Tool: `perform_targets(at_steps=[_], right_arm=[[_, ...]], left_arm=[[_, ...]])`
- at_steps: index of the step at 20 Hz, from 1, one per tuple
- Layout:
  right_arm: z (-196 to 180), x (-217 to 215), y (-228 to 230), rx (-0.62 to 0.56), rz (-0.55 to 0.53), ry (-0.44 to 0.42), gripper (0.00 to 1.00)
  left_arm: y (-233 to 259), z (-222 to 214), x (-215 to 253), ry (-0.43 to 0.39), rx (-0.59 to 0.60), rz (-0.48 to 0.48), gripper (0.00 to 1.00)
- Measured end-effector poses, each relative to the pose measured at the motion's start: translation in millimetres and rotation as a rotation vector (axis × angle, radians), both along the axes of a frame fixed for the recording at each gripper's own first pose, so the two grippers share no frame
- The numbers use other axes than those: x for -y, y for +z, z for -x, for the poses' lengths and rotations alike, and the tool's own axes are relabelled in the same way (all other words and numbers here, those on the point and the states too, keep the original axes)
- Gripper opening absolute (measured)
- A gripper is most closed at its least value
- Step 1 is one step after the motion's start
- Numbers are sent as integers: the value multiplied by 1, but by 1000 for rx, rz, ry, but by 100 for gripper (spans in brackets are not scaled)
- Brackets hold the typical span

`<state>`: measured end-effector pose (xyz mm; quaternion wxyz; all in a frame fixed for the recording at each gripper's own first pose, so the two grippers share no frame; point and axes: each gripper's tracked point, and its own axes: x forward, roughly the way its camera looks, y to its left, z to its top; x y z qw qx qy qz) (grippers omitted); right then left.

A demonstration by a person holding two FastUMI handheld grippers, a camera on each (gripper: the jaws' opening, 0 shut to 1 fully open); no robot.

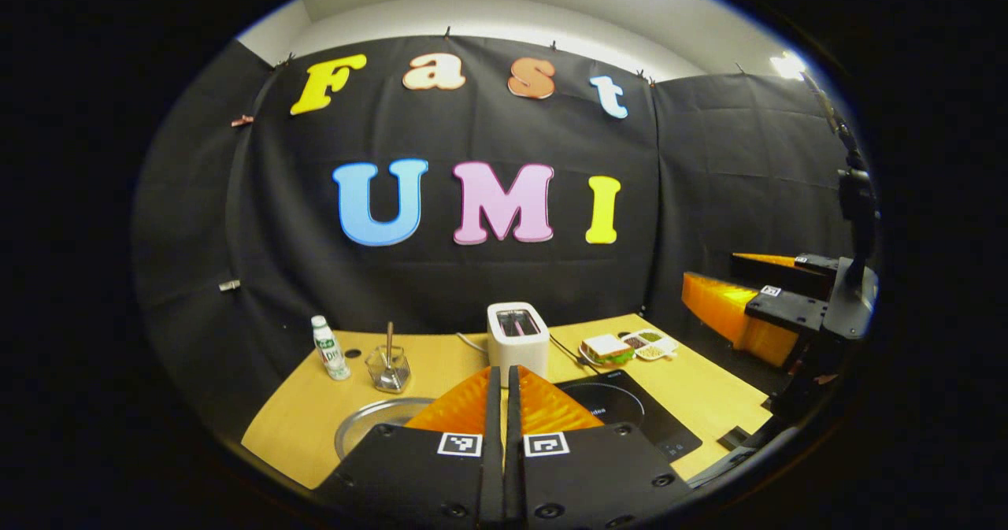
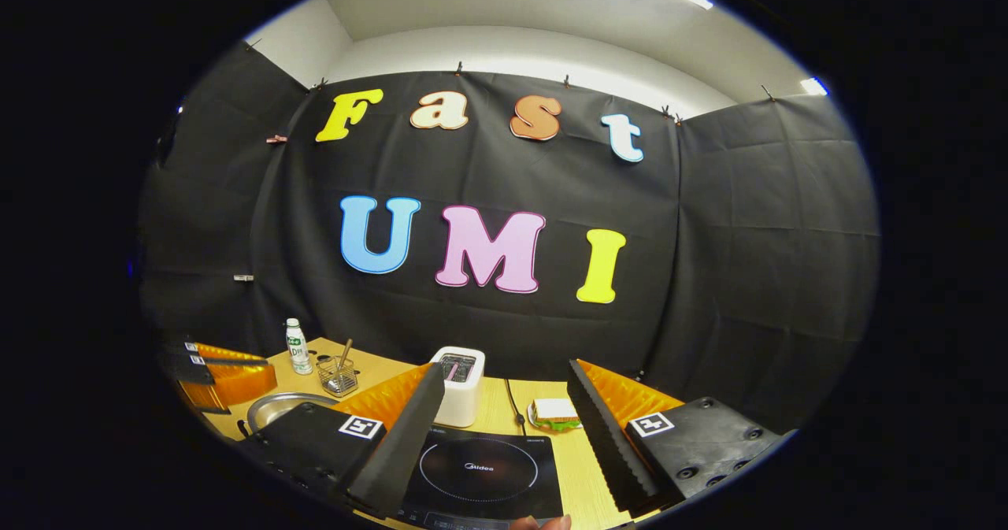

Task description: First push the handle of the pot to place it horizontally, then grasp the pot with both hands and set it on the induction cooktop.

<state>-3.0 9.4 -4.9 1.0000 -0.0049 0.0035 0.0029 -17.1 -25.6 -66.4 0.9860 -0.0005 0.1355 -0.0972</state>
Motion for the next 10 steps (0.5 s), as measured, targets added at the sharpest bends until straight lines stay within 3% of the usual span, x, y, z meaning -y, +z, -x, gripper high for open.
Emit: perform_targets(at_steps=[4, 10], right_arm=[[2, -5, -9, -20, -1, 11, 96], [1, -12, -19, -44, -6, 27, 98]], left_arm=[[-57, 15, -3, -40, -200, -7, 5], [-133, 57, -13, -109, -484, 69, 5]])
